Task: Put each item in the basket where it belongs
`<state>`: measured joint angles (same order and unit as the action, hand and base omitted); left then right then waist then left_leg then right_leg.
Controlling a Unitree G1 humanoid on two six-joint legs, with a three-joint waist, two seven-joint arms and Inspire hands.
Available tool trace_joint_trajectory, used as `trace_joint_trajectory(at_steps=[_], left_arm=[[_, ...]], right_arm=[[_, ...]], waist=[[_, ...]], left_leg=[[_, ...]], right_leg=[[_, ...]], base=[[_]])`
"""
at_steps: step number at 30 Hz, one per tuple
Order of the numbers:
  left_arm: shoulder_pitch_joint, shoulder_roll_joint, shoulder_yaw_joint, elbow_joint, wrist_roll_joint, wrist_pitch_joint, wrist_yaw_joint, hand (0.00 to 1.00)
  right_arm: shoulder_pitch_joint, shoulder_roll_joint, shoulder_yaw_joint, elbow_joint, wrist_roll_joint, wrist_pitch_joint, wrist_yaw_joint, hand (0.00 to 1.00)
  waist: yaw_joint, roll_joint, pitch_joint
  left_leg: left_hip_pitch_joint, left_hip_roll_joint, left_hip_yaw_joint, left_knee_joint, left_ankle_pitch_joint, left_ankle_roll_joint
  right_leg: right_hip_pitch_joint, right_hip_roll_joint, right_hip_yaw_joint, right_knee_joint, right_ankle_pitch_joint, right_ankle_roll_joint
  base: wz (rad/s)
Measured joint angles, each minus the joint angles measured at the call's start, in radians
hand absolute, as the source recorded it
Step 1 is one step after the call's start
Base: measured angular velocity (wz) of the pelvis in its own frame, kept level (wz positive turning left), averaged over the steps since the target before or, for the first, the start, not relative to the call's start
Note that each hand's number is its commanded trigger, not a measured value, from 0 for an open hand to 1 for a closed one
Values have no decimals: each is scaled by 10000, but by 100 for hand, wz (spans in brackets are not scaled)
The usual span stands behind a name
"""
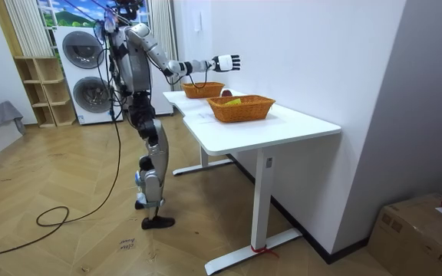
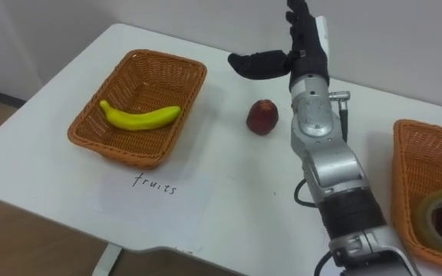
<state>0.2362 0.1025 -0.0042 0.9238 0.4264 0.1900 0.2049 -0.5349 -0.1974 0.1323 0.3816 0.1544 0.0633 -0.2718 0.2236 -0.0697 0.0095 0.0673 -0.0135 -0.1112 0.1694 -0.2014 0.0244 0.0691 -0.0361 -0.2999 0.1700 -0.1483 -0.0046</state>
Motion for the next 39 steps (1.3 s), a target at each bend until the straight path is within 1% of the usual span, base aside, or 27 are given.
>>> trace_joint_trajectory(at_steps=[5, 11, 16, 21, 23, 26, 32, 35, 39], left_arm=[[-28, -21, -8, -15, -2, 3, 0, 0], [-21, -70, -10, -49, -12, 13, -2, 0], [125, -84, -24, -38, -14, 12, -1, 0], [186, -145, -26, -18, -12, 54, -1, 0], [233, -151, -30, -18, -12, 88, -2, 0], [283, -144, -105, -12, -11, 142, -5, 0], [253, -144, -313, -15, -15, 136, -6, 0], [218, -94, -429, -12, -18, 132, -5, 0], [166, -92, -614, 2, -22, 60, -5, 0]], right_arm=[[0, -26, -32, 23, 22, -2, -5, 0], [0, -22, -28, 349, 14, -1, 25, 0], [2, -15, -25, 509, 10, 4, 137, 0], [2, -5, -25, 1182, -72, 11, 302, 0], [2, -5, -24, 1301, -72, 30, 346, 0], [2, -9, 2, 1316, -70, 30, 350, 0], [69, -3, 55, 1582, -81, 29, 509, 0], [70, -3, 258, 2072, -72, 21, 701, 0], [89, 26, 450, 2406, -76, 22, 890, 0]], waist=[[-44, 21, 3], [-57, 61, 4], [-131, 113, 15], [-180, 185, 28], [-210, 228, 27], [-229, 279, 2], [-245, 263, -8], [-241, 190, -46], [-229, 133, -43]], left_leg=[[-26, 0, 33, 48, 3, -1], [-16, 8, 33, 81, 5, 1], [-16, 1, 37, 106, 10, 10], [-58, 3, 35, 120, 9, 11], [-66, 2, 37, 110, 8, 11], [-47, -3, 53, 121, 8, 10], [-22, -4, 68, 179, 11, 13], [-17, -1, 70, 189, 12, 14], [-19, 0, 47, 192, 12, 14]], right_leg=[[-25, 19, -9, -19, 3, -4], [-22, -25, -17, -50, 1, -2], [-10, -91, -25, -34, -1, 2], [-7, -114, -52, 7, -1, 2], [-19, -95, -56, 12, -1, 1], [-16, -49, -56, 20, 1, -1], [-24, -69, -52, 17, 2, -3], [-26, -89, -49, 18, 2, -3], [-27, -121, -51, 17, 2, -3]], base=[[0], [0], [0], [0], [0], [0], [0], [0], [0]])
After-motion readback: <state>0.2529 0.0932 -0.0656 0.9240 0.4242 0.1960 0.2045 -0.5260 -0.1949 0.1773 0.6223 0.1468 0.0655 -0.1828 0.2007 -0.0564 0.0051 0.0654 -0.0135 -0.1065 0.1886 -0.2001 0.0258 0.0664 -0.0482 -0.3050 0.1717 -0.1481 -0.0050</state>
